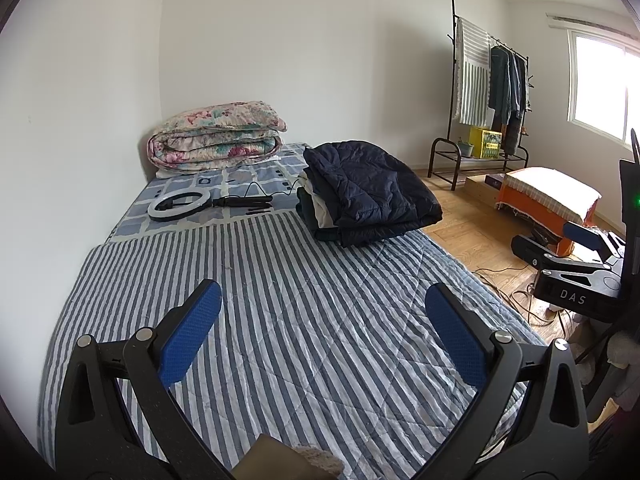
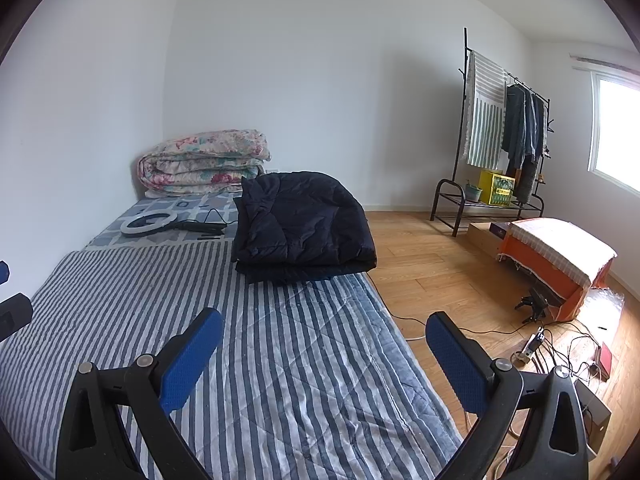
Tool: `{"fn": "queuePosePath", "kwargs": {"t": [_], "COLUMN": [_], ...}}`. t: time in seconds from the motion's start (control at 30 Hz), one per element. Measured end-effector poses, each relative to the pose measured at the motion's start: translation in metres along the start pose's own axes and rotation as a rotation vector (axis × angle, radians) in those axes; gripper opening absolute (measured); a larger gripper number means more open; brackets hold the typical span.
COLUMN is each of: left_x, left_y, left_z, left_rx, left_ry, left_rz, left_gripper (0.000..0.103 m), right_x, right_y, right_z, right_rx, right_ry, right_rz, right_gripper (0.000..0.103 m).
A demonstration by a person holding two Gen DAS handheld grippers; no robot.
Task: Fold large clothes
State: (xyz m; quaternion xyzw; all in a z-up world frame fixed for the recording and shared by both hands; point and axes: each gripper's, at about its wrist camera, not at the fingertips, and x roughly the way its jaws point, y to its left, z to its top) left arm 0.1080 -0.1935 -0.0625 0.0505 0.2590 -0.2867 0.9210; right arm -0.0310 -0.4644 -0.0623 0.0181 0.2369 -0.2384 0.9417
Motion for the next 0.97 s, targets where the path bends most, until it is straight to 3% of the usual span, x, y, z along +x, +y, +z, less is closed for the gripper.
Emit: {"fn": "queuePosePath", "kwargs": {"t": [0.97], "left_x": [0.004], "left_y": [0.006], "left_z": [0.002], "left_rx": [-0.019], "left_ry": [-0.007], "left_rz": [0.033], "left_gripper": [0.103], "right_x": [0.011], "right_y": [0.000], "right_z": [-0.005], "right_rx": [-0.005], "right_ry": [0.024], "right_rz": [0.018], "right_gripper": [0.103]}}
